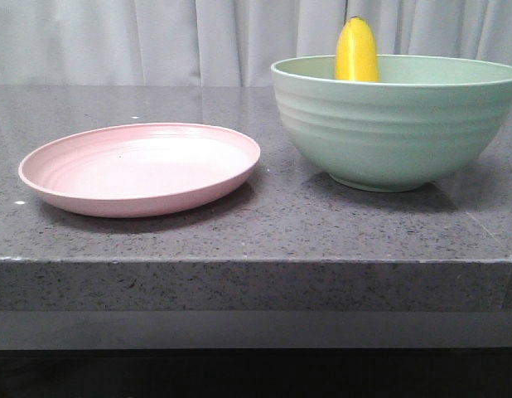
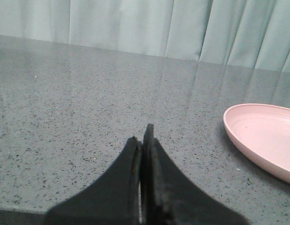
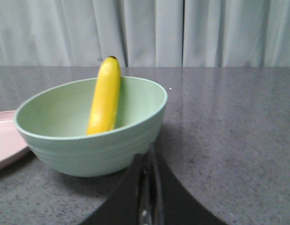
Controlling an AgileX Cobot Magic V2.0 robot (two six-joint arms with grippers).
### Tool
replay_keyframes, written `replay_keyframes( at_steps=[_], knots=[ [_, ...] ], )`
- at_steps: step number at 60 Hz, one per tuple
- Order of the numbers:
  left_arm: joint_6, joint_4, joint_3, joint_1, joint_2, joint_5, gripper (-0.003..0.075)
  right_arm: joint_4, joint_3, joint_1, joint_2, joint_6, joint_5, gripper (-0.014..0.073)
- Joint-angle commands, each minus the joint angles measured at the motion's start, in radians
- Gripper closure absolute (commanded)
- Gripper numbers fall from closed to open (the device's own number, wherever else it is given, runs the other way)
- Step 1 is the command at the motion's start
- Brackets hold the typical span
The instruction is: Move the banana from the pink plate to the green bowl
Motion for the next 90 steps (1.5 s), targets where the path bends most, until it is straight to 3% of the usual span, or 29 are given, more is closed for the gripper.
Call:
replay_keyframes(
  at_steps=[1, 15, 90],
  knots=[
    [-0.005, -0.007, 0.003, 0.001, -0.019, -0.090, 0.0741, -0.021, 0.025, -0.035, -0.019, 0.018, -0.104, 0.0653],
    [-0.005, -0.007, 0.003, 0.001, -0.019, -0.090, 0.0741, -0.004, 0.197, -0.083, -0.182, 0.018, -0.117, 0.0653],
    [-0.005, -0.007, 0.003, 0.001, -0.019, -0.088, 0.0741, 0.012, 0.193, -0.085, -0.178, 0.018, -0.096, 0.0653]
  ],
)
